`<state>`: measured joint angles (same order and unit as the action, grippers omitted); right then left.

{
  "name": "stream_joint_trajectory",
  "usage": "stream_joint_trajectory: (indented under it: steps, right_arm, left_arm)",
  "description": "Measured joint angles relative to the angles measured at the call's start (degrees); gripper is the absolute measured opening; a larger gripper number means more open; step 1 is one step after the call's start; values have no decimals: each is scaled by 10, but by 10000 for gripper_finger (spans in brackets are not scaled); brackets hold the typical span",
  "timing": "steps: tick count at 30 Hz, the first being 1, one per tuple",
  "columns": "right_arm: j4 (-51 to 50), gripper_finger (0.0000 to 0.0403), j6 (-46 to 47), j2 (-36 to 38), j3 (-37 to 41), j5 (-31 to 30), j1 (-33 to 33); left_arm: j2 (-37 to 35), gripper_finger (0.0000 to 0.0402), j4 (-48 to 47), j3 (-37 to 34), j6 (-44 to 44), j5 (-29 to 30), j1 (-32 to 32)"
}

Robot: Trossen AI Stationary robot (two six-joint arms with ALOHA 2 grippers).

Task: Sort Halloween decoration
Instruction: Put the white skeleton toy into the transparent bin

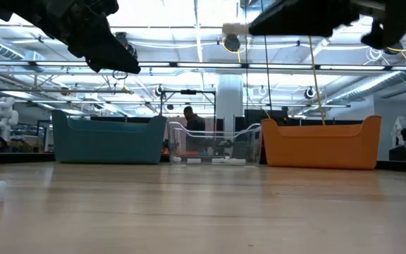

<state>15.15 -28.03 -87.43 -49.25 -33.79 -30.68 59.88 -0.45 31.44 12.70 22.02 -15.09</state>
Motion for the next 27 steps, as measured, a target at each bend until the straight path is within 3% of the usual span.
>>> stream_joint_trajectory:
  steps: [14,21,27]
  right_arm:
    - [17,0,-315,26,0,-163,5]
    - [51,0,-342,27,-1,-186,5]
    - [51,0,-312,27,-1,-186,5]
  left_arm:
    - [0,132,27,0,-76,-4,0]
    - [0,132,31,0,-91,-8,0]
    - [0,132,30,0,-90,-7,0]
